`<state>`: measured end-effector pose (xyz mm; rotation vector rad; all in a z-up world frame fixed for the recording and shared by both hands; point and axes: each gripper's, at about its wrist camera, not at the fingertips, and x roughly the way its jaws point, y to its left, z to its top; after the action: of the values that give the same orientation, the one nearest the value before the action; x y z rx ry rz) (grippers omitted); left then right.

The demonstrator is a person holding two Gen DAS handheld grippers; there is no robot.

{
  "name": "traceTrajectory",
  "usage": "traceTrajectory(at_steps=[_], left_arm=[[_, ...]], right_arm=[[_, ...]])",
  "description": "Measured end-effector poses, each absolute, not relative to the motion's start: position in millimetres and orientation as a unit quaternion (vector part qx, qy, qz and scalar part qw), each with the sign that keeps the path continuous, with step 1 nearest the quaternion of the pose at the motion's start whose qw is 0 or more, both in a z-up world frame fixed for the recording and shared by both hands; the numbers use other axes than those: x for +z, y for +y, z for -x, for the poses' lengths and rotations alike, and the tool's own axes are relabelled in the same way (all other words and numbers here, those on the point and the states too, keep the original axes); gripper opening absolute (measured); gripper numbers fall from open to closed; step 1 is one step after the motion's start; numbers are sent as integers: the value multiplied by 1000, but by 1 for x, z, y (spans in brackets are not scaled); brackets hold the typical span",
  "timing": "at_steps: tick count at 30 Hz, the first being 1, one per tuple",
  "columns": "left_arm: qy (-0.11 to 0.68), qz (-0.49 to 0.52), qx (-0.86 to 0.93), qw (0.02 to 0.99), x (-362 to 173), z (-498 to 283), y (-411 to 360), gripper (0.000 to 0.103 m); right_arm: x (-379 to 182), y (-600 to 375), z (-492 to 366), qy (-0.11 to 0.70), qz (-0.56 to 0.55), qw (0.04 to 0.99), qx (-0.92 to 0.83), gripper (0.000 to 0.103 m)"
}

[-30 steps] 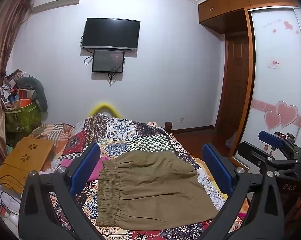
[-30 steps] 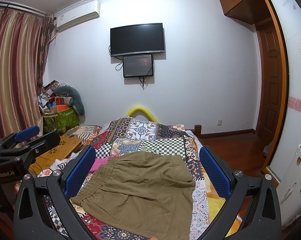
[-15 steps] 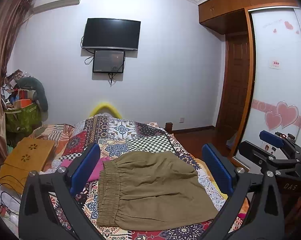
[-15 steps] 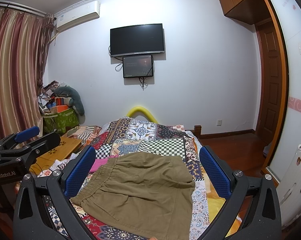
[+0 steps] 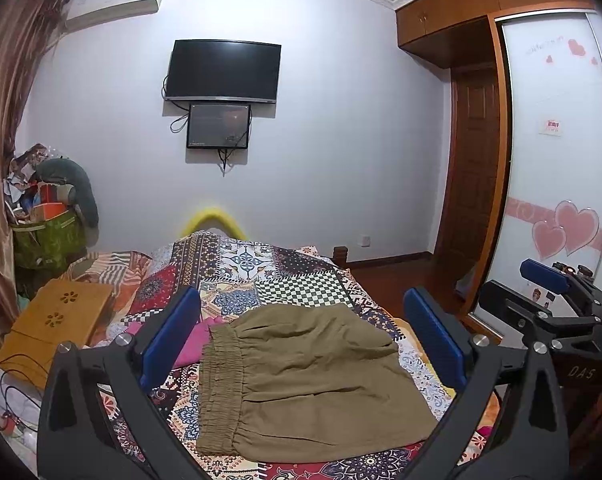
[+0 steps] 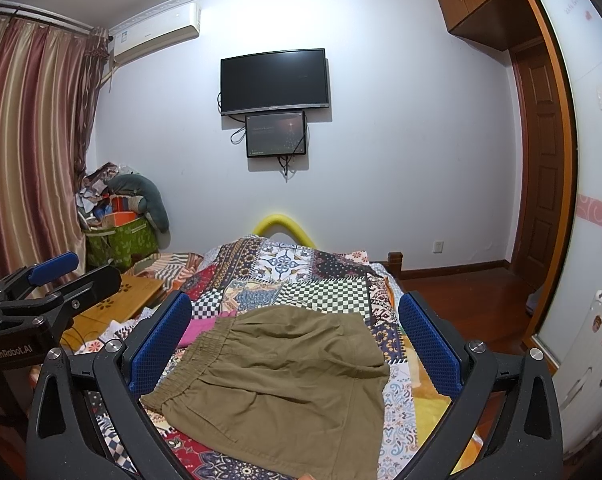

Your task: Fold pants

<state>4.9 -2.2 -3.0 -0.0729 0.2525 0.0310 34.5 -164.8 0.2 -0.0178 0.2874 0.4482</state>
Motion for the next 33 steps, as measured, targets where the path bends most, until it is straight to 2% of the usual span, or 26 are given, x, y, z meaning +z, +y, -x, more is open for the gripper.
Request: traceTrajectory(at_steps=[18, 33], left_arm=[[147, 14, 36, 988, -13, -26, 5, 103], [281, 6, 49, 959, -88, -125, 61, 103]], right_arm=[[-17, -167, -58, 164, 38, 968, 188, 103], [-69, -199, -124, 269, 51, 952, 136, 103]])
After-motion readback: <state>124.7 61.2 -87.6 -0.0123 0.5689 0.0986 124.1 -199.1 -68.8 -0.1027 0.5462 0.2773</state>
